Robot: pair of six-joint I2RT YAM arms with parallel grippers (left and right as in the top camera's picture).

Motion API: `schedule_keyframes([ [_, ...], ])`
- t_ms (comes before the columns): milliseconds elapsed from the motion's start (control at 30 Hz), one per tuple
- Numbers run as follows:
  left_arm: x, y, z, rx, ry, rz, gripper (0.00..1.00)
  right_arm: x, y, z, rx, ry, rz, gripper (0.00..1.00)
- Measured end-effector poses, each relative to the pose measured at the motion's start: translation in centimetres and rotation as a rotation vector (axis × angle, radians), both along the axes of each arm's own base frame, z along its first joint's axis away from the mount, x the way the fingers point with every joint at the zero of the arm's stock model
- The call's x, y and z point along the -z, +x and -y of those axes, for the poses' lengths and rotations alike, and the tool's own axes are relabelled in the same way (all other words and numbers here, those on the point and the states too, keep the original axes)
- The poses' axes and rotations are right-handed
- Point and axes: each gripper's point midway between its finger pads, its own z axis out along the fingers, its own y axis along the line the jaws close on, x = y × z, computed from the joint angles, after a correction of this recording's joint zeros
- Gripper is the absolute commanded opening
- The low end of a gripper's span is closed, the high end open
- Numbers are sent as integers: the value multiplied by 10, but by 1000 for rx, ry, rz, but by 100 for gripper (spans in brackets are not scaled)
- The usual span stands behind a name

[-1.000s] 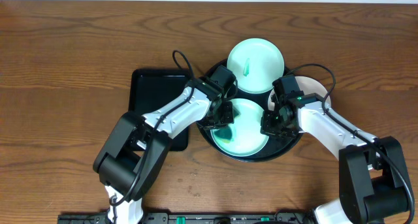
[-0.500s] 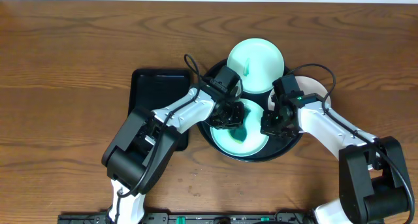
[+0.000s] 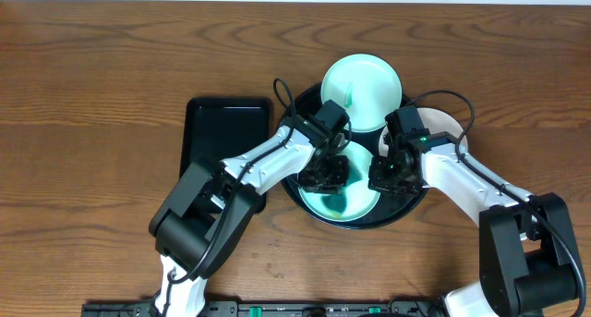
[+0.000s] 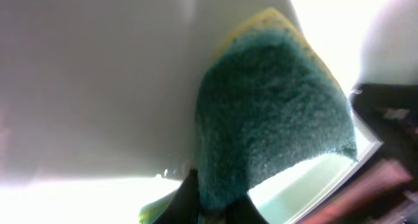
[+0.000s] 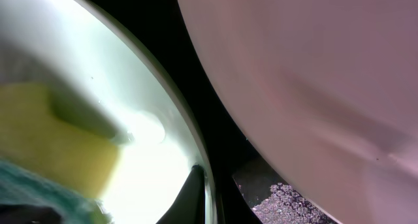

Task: Clean dirty plates on tray and stack at the side
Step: 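Scrub the mint plate with the sponge while the right gripper holds its rim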

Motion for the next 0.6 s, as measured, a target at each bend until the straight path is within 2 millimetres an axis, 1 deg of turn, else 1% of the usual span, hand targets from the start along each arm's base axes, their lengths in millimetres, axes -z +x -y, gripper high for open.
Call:
schedule_keyframes([
  [133,0,4,-21,-38,117,11,7,0,-1,-2,1,9,-4,1],
  [267,0,19,-34,-52,169,60,7,0,-3,-9,-1,40,-18,1],
  [433,0,24,-35,-37,164,85,7,0,-4,-11,-2,50,-22,1],
  [533,0,24,-31,-20,135,86,7,0,-4,-11,1,50,-22,1],
  [600,-1,25,-24,-17,80,74,7,0,-4,-11,1,50,-23,1],
])
